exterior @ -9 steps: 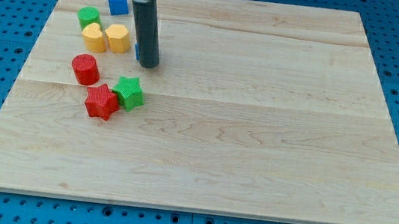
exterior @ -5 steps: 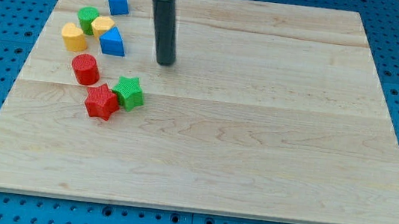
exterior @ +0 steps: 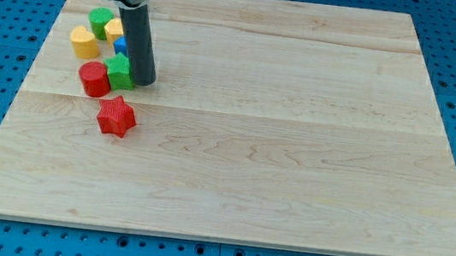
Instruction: Push the red circle with the red star into the group of blocks
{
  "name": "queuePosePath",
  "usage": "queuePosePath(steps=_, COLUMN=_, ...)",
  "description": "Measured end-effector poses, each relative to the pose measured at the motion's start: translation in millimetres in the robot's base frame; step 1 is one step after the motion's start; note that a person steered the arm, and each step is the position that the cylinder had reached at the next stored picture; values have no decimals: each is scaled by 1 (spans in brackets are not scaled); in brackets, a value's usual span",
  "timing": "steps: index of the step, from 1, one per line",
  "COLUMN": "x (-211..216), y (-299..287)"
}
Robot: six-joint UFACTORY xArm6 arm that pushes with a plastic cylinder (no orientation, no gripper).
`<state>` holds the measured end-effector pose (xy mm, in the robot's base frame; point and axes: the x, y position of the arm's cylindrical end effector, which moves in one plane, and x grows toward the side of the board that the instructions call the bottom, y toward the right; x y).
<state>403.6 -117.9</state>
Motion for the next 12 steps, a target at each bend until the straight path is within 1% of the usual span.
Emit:
queuePosePath(steps=1, x=63, y=78)
queuePosePath(steps=2, x=125, y=47)
queuePosePath(steps=4, x=54, y=-55)
queuePosePath(steps=5, x=16, y=-91)
queuePosePath(steps=6, x=-19, y=-93)
queuePosePath(steps=7, x=-16, y=-92)
queuePosePath(steps=8, x=34, y=-122)
queuePosePath(steps=9, x=68, y=-113)
queuePosePath(steps=10, x=101, y=-135)
queuePosePath(steps=11, x=52, y=-186)
queuePosePath(steps=12, x=22, y=-155)
